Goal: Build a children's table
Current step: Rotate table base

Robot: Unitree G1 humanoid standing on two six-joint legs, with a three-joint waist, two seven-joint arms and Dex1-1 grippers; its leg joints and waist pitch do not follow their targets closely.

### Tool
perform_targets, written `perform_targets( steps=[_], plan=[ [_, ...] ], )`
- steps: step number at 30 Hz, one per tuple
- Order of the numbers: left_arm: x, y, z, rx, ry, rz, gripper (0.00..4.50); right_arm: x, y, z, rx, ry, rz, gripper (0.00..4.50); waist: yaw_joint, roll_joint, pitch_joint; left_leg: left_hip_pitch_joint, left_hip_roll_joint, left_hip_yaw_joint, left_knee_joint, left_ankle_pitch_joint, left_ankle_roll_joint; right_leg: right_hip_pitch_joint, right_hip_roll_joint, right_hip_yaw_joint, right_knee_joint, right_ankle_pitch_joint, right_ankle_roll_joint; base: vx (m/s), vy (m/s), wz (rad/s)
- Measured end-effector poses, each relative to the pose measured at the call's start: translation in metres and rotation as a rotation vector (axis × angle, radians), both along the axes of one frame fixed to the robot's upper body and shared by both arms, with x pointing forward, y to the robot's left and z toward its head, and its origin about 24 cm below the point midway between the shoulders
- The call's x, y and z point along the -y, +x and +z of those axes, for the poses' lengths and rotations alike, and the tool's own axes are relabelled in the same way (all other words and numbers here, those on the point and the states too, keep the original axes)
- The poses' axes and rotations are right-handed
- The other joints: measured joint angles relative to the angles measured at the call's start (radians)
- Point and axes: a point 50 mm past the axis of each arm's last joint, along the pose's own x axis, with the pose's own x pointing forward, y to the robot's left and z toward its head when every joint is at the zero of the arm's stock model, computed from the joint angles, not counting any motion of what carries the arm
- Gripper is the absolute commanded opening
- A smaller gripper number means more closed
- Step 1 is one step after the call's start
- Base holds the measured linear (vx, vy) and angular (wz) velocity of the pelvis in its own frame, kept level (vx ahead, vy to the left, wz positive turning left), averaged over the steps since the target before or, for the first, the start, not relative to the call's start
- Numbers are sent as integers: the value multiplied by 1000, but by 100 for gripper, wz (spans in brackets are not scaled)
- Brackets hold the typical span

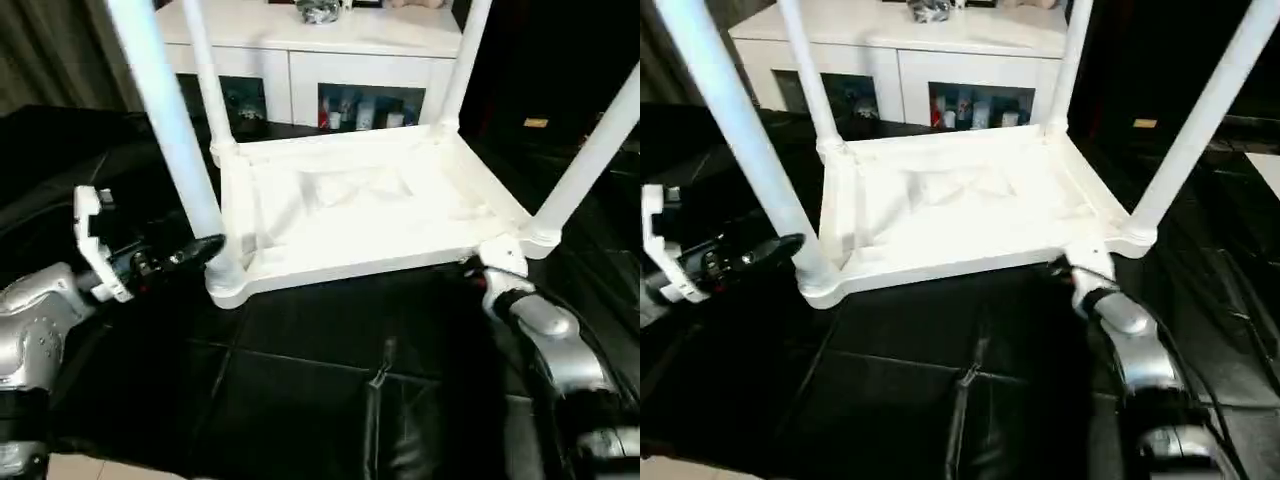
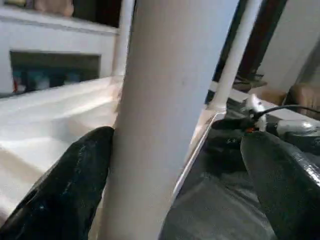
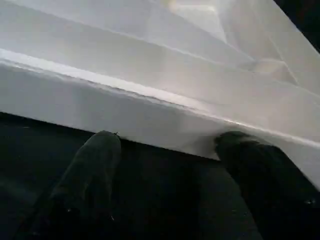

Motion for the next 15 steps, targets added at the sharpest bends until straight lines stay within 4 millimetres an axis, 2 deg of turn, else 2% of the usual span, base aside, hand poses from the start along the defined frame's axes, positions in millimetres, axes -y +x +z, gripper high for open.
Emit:
perform_targets(
  steps=[5,7,11,15],
  plan=[
    [28,21,5,44,-7,-16,443,4,12,0,-18,-19,-91,369,-7,-7,2,0,0,1,3,0,0,0,-1,1,0,1,-2,0,0,0],
    [37,25,5,37,-33,-36,443,9,13,-1,-38,-24,-131,369,-6,-13,4,0,0,0,3,0,0,0,-1,0,0,2,-3,0,0,0],
    [61,17,10,-10,-99,-156,443,16,10,-5,-53,-23,-193,369,-2,-23,9,-2,0,1,6,1,0,0,-1,0,-2,4,-7,0,0,0],
    [86,3,16,-25,-109,-317,443,19,11,-7,-69,-20,-219,369,-9,-24,10,-3,0,2,11,1,0,0,-2,1,-4,4,-7,0,0,0]
  ],
)
